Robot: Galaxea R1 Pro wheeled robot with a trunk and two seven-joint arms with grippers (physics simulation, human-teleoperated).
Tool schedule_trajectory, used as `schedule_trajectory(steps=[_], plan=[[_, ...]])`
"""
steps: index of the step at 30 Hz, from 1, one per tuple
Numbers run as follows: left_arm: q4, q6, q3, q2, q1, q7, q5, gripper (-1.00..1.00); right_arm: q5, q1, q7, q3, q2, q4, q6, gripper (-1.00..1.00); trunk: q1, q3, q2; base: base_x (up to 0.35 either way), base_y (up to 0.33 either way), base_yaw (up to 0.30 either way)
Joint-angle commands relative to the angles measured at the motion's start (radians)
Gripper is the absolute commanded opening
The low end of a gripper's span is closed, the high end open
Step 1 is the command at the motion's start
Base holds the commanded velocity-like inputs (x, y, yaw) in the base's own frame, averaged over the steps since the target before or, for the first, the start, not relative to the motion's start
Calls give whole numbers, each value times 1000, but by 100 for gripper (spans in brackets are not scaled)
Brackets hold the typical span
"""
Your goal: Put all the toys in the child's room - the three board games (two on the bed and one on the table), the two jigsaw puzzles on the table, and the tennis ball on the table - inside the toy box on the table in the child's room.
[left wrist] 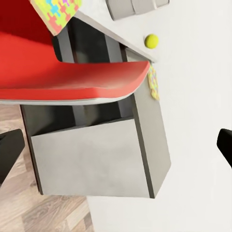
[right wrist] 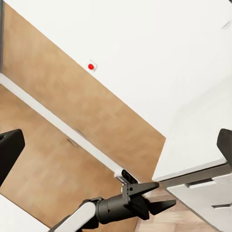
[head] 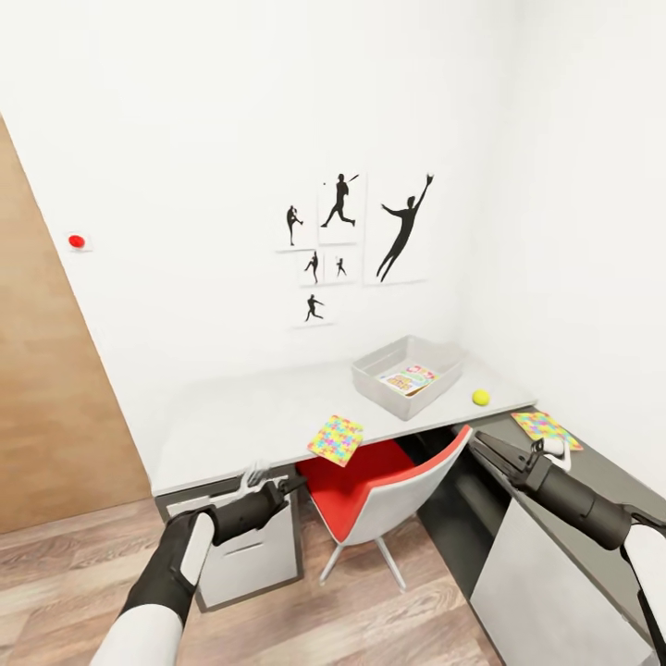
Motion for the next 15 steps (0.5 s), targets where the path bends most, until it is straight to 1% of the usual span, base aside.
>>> schedule_trajectory(steps=[1, 5, 7, 11, 15], plan=[[0, 7, 5, 2, -2, -4, -1, 100, -1, -1, 3, -1, 0, 0, 5, 100, 1, -2, -2, 198, -145, 0], [0, 12, 15, 4, -2, -6, -1, 100, -2, -1, 3, -1, 0, 0, 5, 100, 1, -2, -2, 194, -158, 0], [1, 12, 21, 4, -2, -6, -1, 100, -2, -1, 3, -1, 0, 0, 5, 100, 1, -2, -2, 93, -76, 0], [1, 13, 26, 1, -2, -4, -1, 100, -3, -1, 3, -1, 0, 0, 5, 100, 1, -2, -2, 33, -38, 0], [1, 14, 29, -1, -2, -2, -1, 100, -3, -1, 3, 0, 0, 0, 5, 100, 1, -2, -2, 6, -206, 0]])
